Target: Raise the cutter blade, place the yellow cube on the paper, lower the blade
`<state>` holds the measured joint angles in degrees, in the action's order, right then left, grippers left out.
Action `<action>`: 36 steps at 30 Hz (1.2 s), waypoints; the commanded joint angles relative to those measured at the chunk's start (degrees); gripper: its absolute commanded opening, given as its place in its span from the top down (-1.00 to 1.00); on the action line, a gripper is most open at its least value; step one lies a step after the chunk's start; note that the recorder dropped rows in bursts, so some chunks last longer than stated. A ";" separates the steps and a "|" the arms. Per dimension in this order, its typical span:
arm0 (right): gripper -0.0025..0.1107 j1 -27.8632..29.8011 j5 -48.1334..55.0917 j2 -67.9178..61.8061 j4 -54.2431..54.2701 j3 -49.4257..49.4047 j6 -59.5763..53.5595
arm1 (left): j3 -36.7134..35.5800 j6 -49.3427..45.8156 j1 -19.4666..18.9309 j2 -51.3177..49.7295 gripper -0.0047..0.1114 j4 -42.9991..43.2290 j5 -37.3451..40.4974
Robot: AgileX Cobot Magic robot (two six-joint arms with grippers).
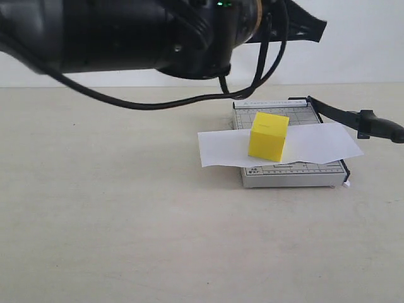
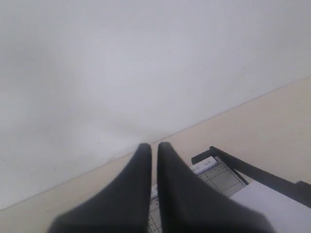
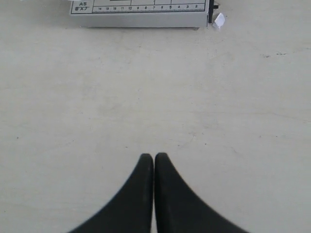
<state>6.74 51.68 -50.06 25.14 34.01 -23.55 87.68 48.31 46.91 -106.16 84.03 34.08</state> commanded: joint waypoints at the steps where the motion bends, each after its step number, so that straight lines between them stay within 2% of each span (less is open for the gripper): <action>1: 0.93 0.07 -0.46 0.19 -3.17 -0.15 -0.59 | -8.11 -0.60 0.42 8.17 0.84 3.64 -9.94; 6: 0.93 0.07 -4.37 0.19 -4.03 -0.15 -0.59 | -17.17 -0.05 -1.96 20.08 0.84 10.30 -25.42; 9: 0.93 0.07 -8.09 0.93 -4.03 -0.15 0.04 | -21.97 -1.27 -5.03 27.28 0.84 12.24 -29.54; 14: 0.93 0.07 -11.00 8.03 -4.03 1.62 2.81 | -32.83 -2.35 -11.87 40.18 0.84 14.41 -27.61; 19: 0.93 0.07 -16.89 14.87 -3.79 3.33 3.99 | -48.59 -0.78 -19.86 54.77 0.84 13.55 -28.34; 24: 0.93 0.07 -18.75 11.27 -4.59 3.33 7.31 | -64.04 -0.59 -21.52 67.96 0.84 13.47 -27.93; 30: 0.92 0.07 -17.96 -0.98 -7.49 5.68 3.24 | -76.15 -1.63 -21.65 79.28 0.84 14.69 -27.04; 32: 0.79 0.07 -17.58 -4.12 -7.49 8.25 3.24 | -77.42 -2.27 -21.65 82.21 0.84 15.92 -24.98; 36: 0.18 0.07 -17.13 -9.51 -7.49 13.19 3.35 | -79.20 -2.05 -21.65 87.20 0.84 14.42 -18.15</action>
<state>6.74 34.20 -56.78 18.19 43.96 -19.47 9.61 46.33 25.39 -22.01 99.44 11.04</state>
